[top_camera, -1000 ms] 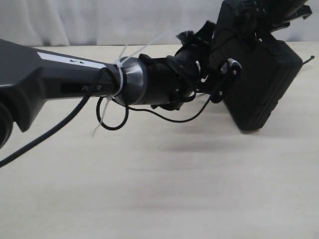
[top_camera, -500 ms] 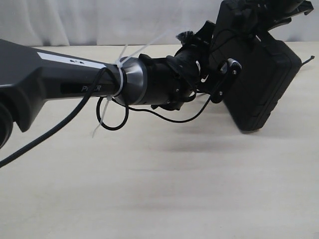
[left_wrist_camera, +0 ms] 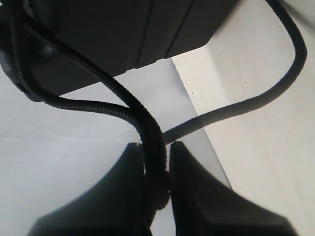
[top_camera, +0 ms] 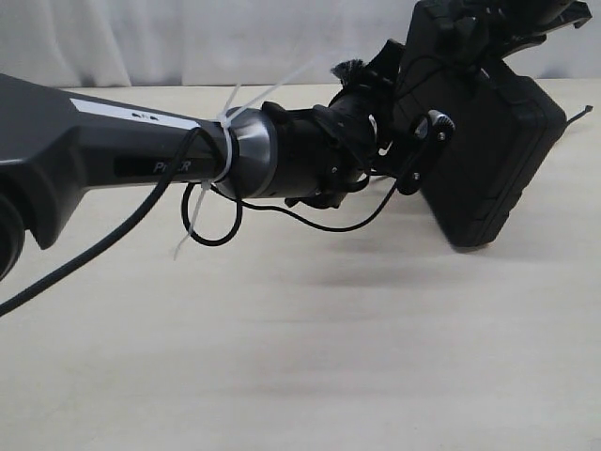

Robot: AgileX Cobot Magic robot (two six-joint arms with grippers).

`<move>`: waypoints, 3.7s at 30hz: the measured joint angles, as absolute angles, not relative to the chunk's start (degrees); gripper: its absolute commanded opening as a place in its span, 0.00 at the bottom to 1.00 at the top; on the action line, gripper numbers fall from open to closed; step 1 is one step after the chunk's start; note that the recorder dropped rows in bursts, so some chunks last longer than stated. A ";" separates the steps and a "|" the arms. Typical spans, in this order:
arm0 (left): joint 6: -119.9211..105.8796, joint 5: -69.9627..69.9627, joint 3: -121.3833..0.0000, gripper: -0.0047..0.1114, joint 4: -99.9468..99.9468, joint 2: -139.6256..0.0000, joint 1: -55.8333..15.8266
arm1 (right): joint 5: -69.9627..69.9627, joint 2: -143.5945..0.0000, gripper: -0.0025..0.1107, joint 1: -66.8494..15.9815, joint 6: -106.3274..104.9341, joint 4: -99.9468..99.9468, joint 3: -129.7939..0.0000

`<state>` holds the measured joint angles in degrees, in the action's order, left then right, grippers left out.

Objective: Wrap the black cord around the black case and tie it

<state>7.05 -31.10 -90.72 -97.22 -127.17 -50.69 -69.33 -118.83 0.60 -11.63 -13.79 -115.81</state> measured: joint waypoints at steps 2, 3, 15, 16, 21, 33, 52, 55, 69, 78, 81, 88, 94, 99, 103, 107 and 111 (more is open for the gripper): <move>7.05 -30.66 -90.72 0.04 -97.22 -127.17 -50.69 | -69.33 -118.83 0.06 0.60 -11.63 -13.79 -115.80; 7.05 -30.12 -90.72 0.04 -97.22 -127.17 -50.69 | -69.33 -118.83 0.06 0.60 -11.73 -13.79 -115.80; -0.37 -27.67 -90.72 0.04 -99.59 -127.17 -50.69 | -69.33 -118.83 0.06 0.60 -11.73 -13.79 -115.80; -2.14 -27.67 -90.72 0.04 -99.58 -127.17 -50.69 | -69.33 -118.83 0.06 0.60 -11.73 -13.79 -115.80; -4.46 -28.38 -90.72 0.04 -99.71 -127.29 -51.21 | -69.33 -118.83 0.06 0.60 -11.73 -13.79 -115.80; 4.28 -38.05 -90.72 0.04 -99.74 -127.37 -55.17 | -69.33 -118.83 0.06 0.60 -11.73 -13.79 -115.80; 29.44 -37.75 -90.72 0.57 -97.02 -127.37 -51.35 | -69.42 -118.83 0.06 0.60 -11.73 -13.79 -115.80; 32.19 -37.18 -90.72 0.58 -95.93 -127.37 -51.35 | -69.42 -118.83 0.06 0.60 -11.73 -13.79 -115.80; 22.61 -26.58 -90.72 0.57 -62.99 -126.48 -45.61 | -69.42 -118.83 0.06 0.60 -11.73 -13.79 -115.80; -52.34 -41.61 -94.32 0.57 19.79 -125.74 -27.61 | -69.42 -118.83 0.06 0.60 -11.73 -13.79 -115.80; -75.20 -48.14 -94.33 0.57 36.51 -126.15 -24.24 | -69.42 -118.83 0.06 0.60 -11.73 -13.79 -115.80; -87.99 -35.40 -94.79 0.57 42.08 -129.11 -23.93 | -69.42 -118.83 0.06 0.60 -11.73 -13.79 -115.80; -88.94 -33.89 -94.79 0.57 33.81 -133.64 -24.19 | -69.42 -119.06 0.06 0.60 -11.73 -14.00 -115.92; -88.78 -31.01 -95.05 0.42 32.42 -134.75 -24.28 | -69.44 -119.17 0.06 0.60 -11.84 -14.23 -116.03; -88.78 -31.19 -95.41 0.10 32.00 -135.35 -24.56 | -69.44 -119.17 0.06 0.60 -11.84 -14.45 -116.03; -88.90 -33.90 -95.41 0.04 31.75 -135.38 -24.63 | -69.44 -119.17 0.06 0.60 -11.84 -14.44 -116.03; -88.90 -35.99 -95.55 0.04 31.76 -135.38 -24.63 | -69.44 -119.17 0.06 0.60 -11.84 -14.44 -116.03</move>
